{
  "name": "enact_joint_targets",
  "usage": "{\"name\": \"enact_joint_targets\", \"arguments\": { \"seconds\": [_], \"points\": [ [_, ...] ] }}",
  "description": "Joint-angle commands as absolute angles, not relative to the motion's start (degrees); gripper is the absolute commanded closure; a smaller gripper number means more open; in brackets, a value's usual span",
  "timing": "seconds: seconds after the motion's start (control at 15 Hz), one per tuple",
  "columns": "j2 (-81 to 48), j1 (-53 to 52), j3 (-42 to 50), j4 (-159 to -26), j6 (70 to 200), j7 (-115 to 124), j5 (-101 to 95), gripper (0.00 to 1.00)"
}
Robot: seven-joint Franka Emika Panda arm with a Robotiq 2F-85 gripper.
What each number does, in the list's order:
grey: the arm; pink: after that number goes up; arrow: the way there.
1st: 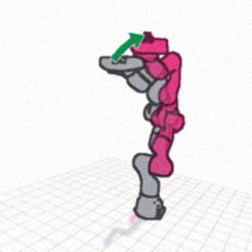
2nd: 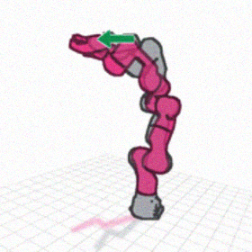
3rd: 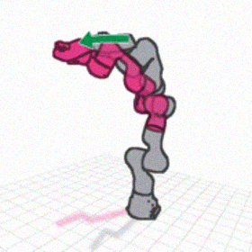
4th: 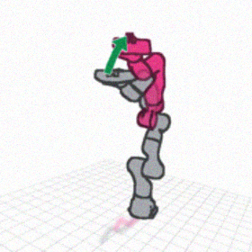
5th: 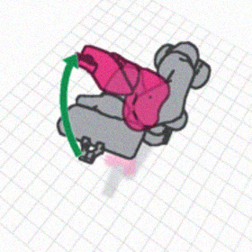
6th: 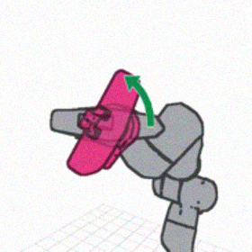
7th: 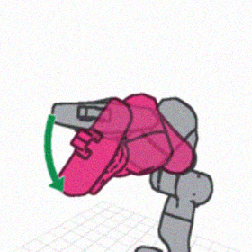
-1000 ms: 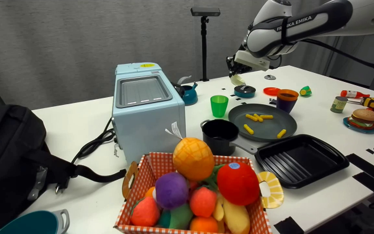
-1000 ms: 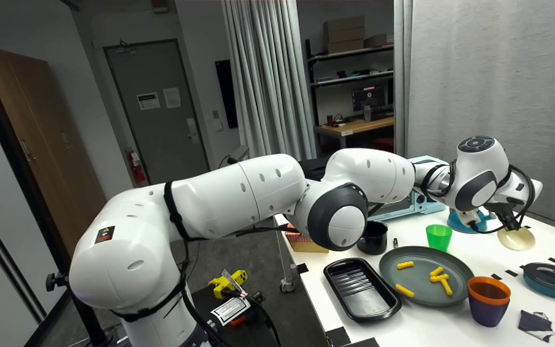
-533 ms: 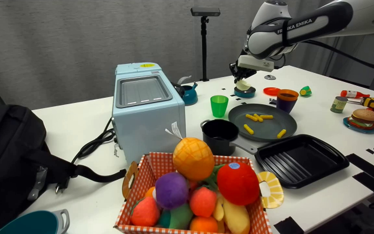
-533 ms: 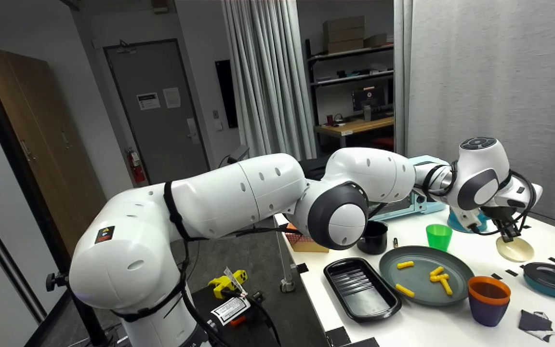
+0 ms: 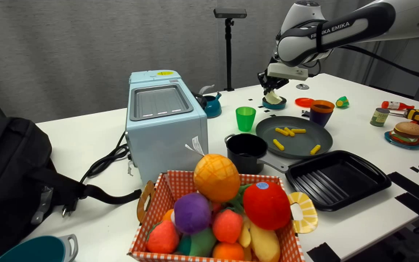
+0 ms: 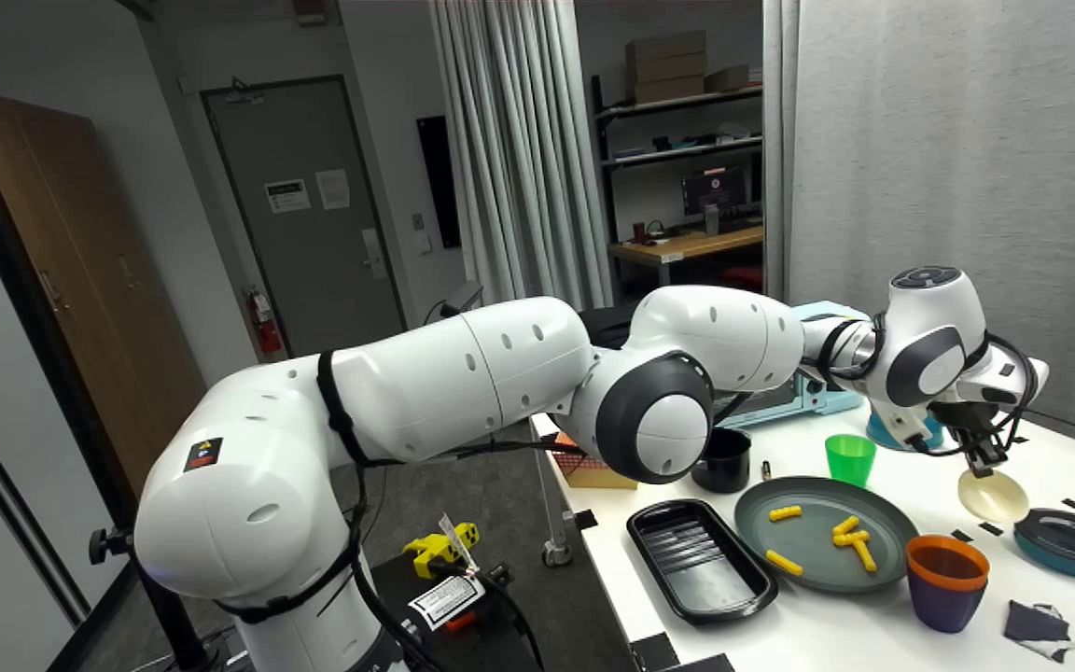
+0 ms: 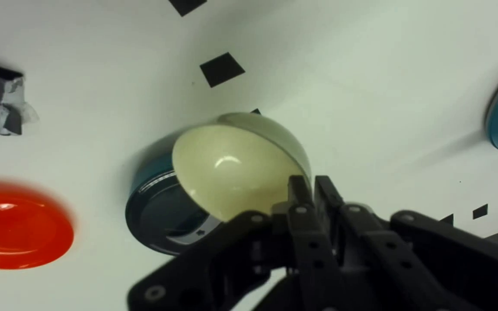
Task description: Pour the contents from the white bowl onto the gray plate
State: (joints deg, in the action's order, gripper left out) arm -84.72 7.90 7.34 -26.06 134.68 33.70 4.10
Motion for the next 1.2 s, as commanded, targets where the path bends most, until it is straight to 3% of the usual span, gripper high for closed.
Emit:
{"name": "enact_joint_targets", "arguments": {
  "seconds": [0.0,0.47,0.53,1.13],
  "points": [
    [-84.05,7.77,7.85,-25.83,132.4,33.89,2.74,0.56],
    [-84.04,7.77,7.79,-25.84,132.25,33.98,2.83,0.04],
    [-84.03,7.81,7.62,-25.84,132.22,33.74,2.93,0.0],
    [-82.82,10.35,5.89,-25.89,129.01,29.63,4.07,0.0]
  ]
}}
